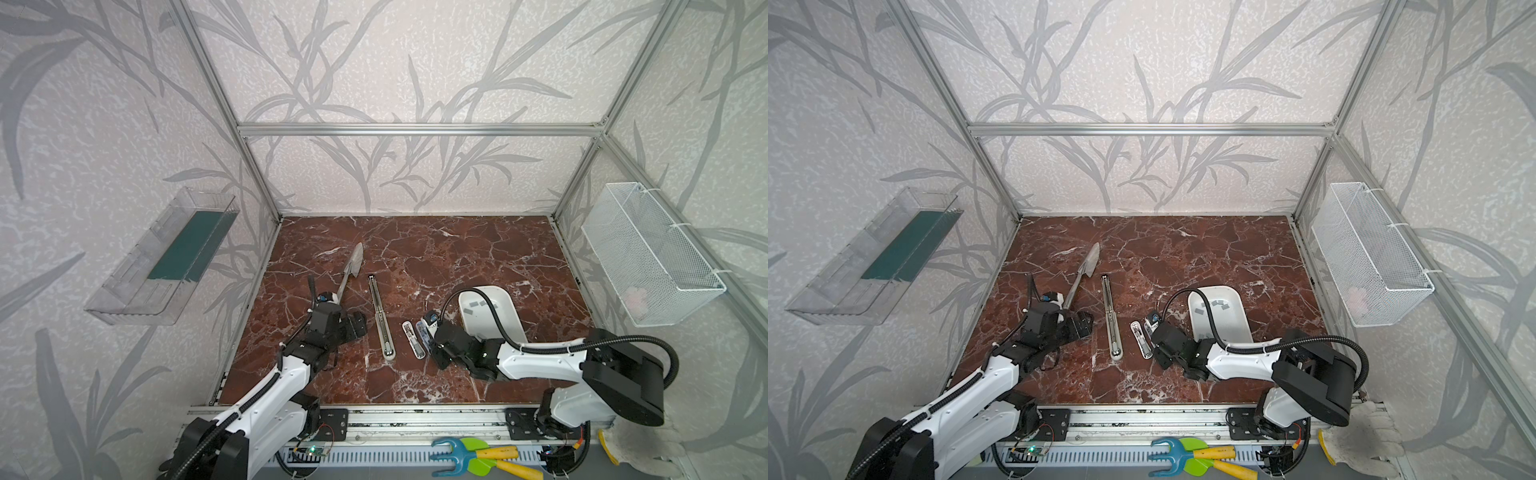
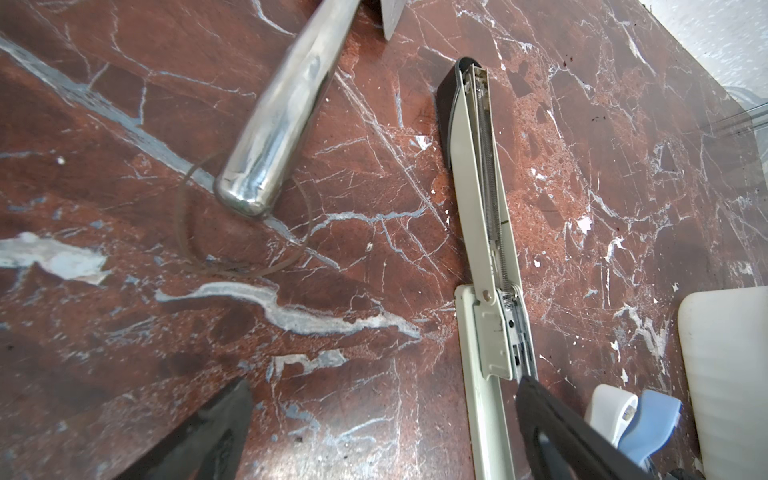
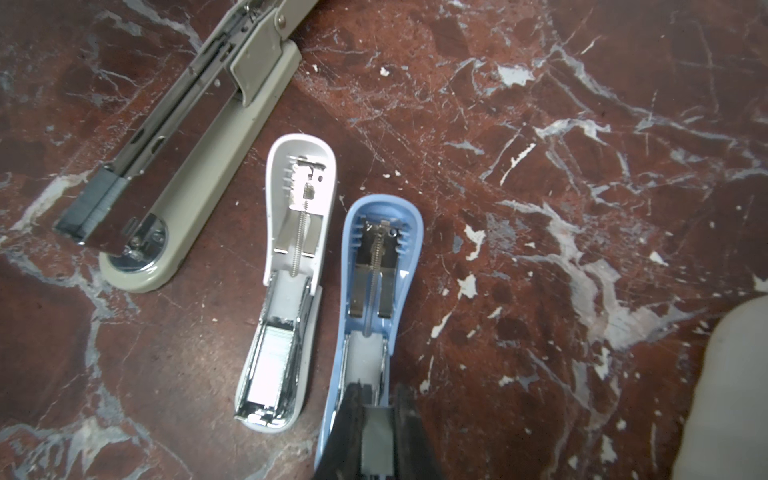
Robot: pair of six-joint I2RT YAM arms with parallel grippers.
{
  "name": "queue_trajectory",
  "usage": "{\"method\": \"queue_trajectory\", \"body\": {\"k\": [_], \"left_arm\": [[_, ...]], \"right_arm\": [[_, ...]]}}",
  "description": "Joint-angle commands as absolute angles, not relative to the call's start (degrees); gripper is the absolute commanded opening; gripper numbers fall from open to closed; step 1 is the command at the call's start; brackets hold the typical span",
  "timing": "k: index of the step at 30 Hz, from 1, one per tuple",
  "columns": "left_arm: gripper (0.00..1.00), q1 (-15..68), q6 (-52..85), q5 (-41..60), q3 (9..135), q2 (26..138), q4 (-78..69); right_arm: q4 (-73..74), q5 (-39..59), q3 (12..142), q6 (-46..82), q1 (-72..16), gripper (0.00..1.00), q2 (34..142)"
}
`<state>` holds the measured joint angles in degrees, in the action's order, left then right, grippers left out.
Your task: Load the staples into the stapler
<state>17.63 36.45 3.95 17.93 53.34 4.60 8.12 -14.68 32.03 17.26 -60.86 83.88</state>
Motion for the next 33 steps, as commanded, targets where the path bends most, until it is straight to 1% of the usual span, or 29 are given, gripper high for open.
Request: {"method": "queue_trajectory", "body": {"k": [1, 9, 15, 20, 33], "left_arm": [[0.99, 17.58, 36.56, 3.07, 18.1, 52.89, 4.09], [0.99, 17.6, 36.56, 3.33, 17.95, 52.73, 3.93], [0.99, 17.6, 36.58, 3.2, 17.98, 52.69, 3.88], [0.99, 17.58, 36.56, 3.15, 17.96, 52.67, 3.96], [0.99, 17.58, 36.56, 3.25, 17.98, 52.73, 3.88]], "right_arm": [[4.81, -17.46, 33.21, 18.57, -61.17, 0.11, 82.46], [2.91, -18.38, 33.98, 18.11, -61.13, 0.11, 81.31], [5.22, -14.12, 33.56, 16.59, -61.12, 0.11, 80.18], [5.88, -13.23, 33.79, 15.65, -61.17, 0.11, 79.78], [7.44, -12.66, 35.6, 12.96, -61.16, 0.11, 82.88]]}}
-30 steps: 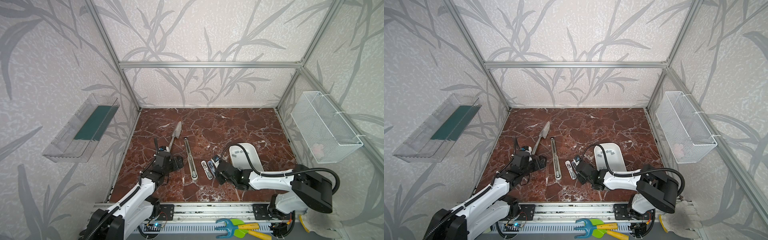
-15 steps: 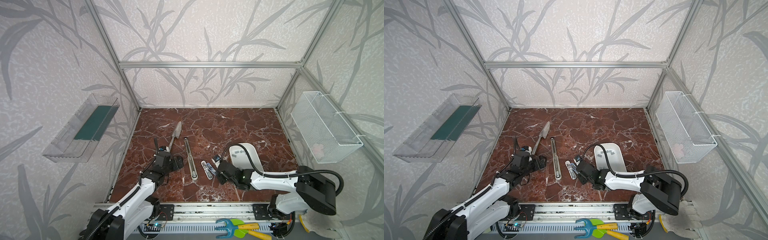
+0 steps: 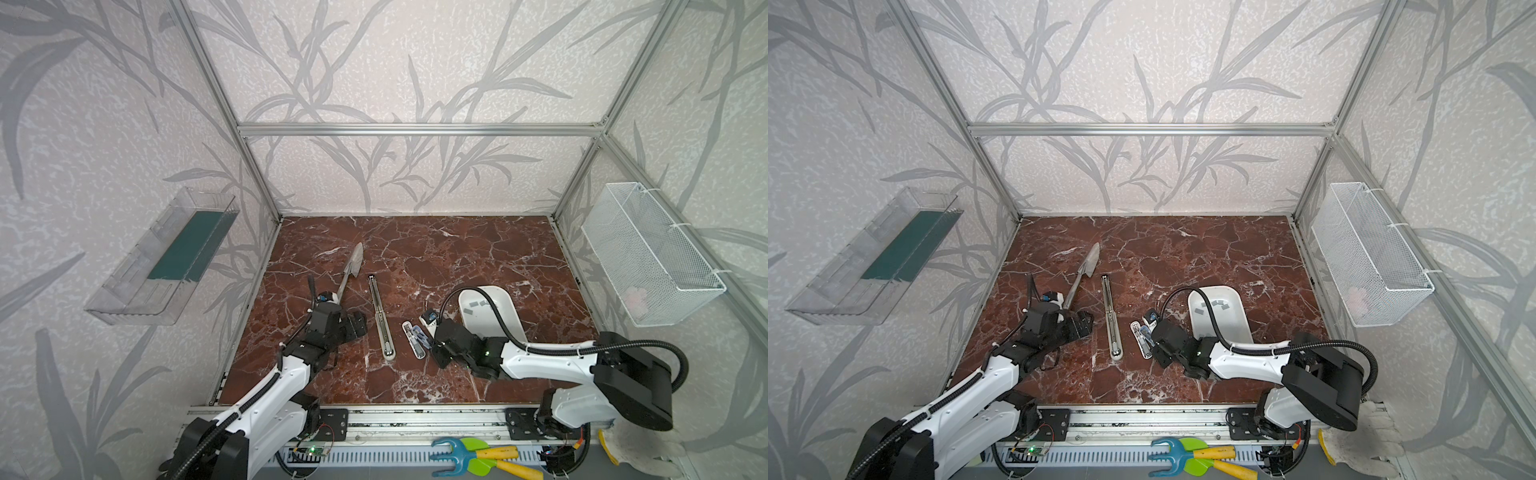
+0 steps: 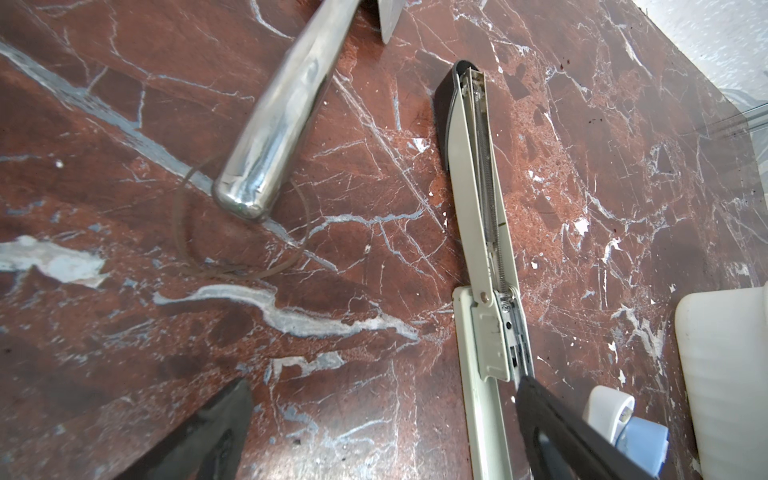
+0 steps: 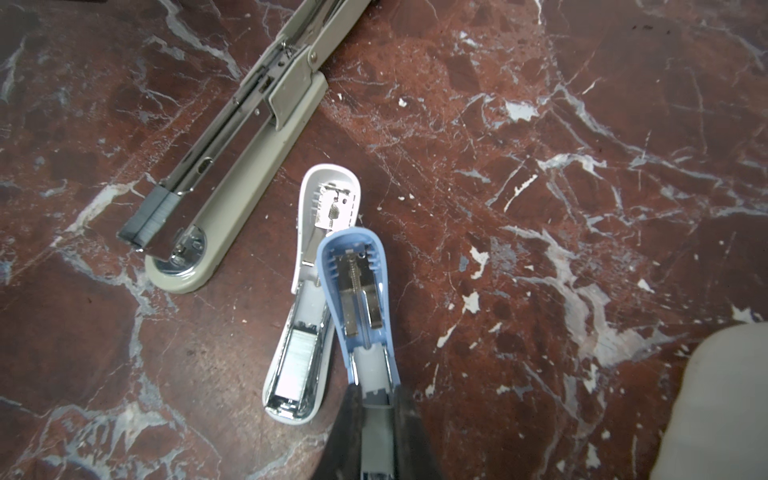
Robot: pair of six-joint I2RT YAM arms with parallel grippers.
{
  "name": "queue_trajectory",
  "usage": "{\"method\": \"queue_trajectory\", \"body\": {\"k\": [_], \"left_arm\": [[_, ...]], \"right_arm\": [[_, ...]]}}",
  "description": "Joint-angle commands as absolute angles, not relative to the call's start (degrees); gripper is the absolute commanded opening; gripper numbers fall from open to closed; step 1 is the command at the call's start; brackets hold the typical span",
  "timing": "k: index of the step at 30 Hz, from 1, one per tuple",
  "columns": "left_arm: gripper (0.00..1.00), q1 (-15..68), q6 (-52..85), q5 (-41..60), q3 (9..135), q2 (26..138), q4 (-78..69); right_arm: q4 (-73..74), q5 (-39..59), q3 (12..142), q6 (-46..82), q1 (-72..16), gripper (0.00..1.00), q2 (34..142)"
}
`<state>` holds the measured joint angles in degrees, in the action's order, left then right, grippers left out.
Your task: Load the staples into the stapler
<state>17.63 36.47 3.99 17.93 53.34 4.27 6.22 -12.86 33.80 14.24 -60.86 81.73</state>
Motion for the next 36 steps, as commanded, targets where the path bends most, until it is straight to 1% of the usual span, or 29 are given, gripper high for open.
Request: {"method": "queue_trajectory", "body": {"k": [1, 10, 16, 36], "left_arm": [[0.99, 17.58, 36.6, 3.23, 18.01, 52.74, 3.96], [0.99, 17.6, 36.56, 3.25, 17.93, 52.79, 3.87], [0.99, 17.62, 36.56, 3.2, 17.93, 52.91, 3.78], [0.99, 17.58, 36.56, 3.35, 17.98, 52.96, 3.74]], "right_arm": [[7.3, -12.66, 35.86, 12.8, -61.17, 0.11, 83.41], [6.94, -15.01, 36.06, 11.94, -61.06, 0.09, 84.91], [7.21, -13.49, 35.74, 11.38, -61.05, 0.09, 85.12], [6.25, -14.15, 35.26, 10.31, -61.17, 0.06, 85.35]]}}
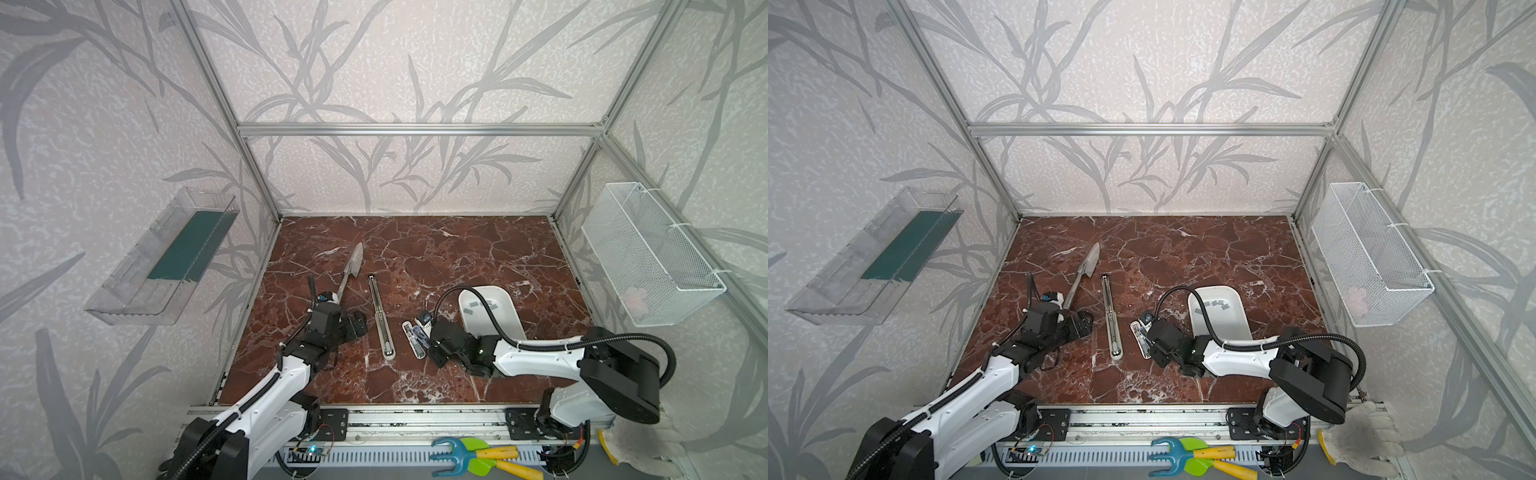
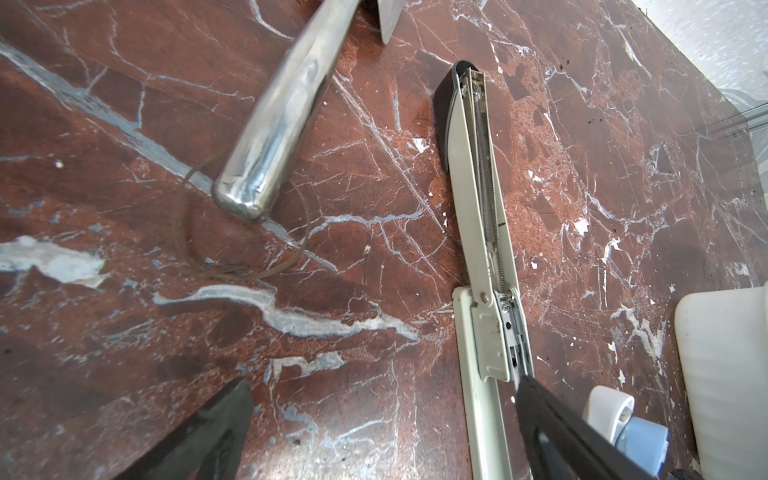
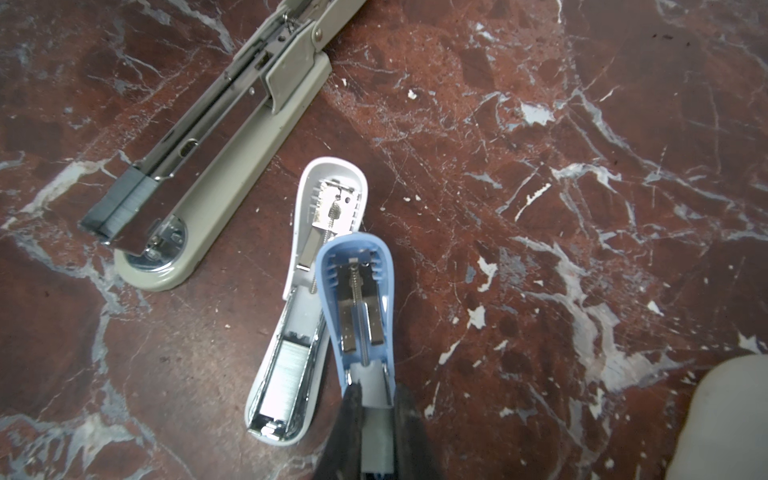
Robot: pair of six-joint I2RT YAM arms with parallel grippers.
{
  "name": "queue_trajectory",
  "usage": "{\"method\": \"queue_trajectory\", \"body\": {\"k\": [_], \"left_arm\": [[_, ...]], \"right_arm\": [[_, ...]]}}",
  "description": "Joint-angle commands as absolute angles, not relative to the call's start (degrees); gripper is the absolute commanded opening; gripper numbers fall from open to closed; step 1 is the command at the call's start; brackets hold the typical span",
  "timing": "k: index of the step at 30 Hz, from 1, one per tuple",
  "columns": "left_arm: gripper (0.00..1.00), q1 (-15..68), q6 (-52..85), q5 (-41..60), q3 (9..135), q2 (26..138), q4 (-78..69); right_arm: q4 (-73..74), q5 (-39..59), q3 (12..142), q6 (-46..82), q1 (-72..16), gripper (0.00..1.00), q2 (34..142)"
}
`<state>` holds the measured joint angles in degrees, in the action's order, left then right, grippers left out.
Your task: Load the staples into the stapler
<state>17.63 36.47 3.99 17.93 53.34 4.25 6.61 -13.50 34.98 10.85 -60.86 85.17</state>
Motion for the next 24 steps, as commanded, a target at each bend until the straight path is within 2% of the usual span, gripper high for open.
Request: {"method": "queue_trajectory", "body": {"k": [1, 24], "left_arm": [[0.99, 17.59, 36.56, 3.32, 18.0, 52.94, 3.78], [0.99, 17.58, 36.56, 3.3, 17.93, 53.04, 3.73]], "right_arm": [[6.2, -14.23, 35.28, 10.23, -61.12, 0.06, 85.34], [5.43, -13.18, 33.44, 13.5, -61.52, 0.05, 83.32]]}}
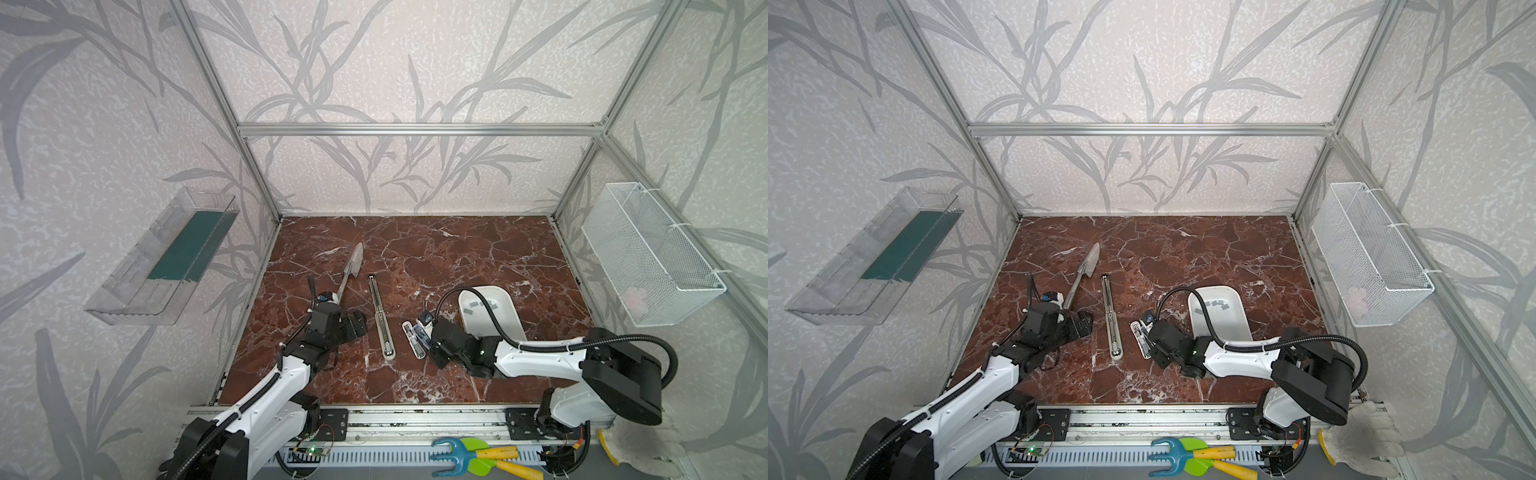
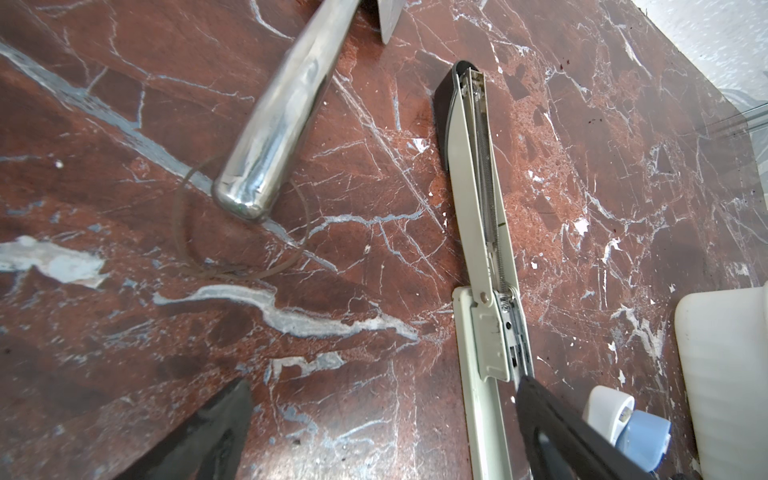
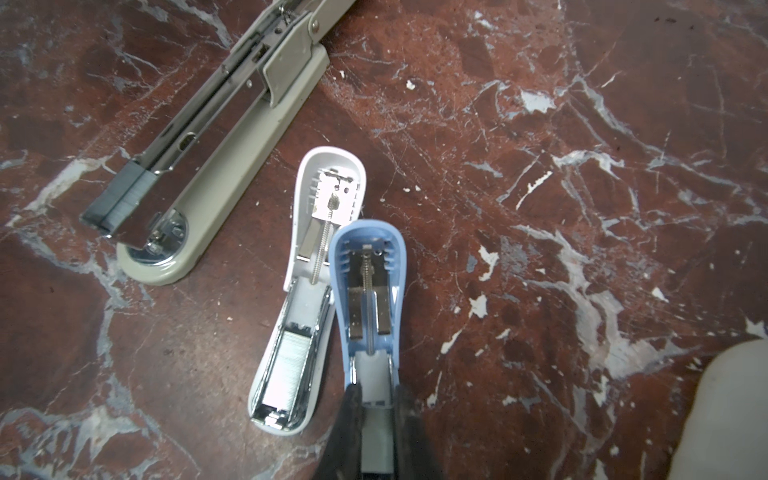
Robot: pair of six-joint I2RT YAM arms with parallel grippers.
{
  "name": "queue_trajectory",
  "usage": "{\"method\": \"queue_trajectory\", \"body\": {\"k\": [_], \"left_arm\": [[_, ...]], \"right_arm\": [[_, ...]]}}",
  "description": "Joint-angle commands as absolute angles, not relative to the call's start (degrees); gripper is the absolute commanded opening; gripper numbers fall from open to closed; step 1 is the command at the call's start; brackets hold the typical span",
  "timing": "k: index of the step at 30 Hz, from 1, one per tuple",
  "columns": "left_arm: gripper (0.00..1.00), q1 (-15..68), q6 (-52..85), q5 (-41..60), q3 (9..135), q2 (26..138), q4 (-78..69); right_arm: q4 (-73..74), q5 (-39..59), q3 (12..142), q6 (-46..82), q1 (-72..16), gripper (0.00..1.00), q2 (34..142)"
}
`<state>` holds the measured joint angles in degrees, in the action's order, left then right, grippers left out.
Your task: Load the staples into the stapler
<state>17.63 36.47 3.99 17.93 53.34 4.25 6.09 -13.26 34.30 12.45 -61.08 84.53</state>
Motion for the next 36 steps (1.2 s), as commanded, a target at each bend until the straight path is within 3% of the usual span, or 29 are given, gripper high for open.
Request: {"method": "queue_trajectory", "body": {"k": [1, 25, 36], "left_arm": [[0.99, 17.58, 36.57, 3.3, 17.93, 53.0, 3.71], [0.99, 17.61, 36.58, 3.23, 17.94, 53.09, 3.71], [0.99, 17.58, 36.63, 3.34, 17.93, 53.0, 3.82]], "right_arm": [[5.41, -13.27, 33.37, 13.6, -61.52, 0.05, 83.32], [5.45, -13.62, 30.15, 18.61, -62.11, 0.06, 80.87], [5.51, -14.42, 29.52, 18.9, -62.4, 0.27, 78.76]]}}
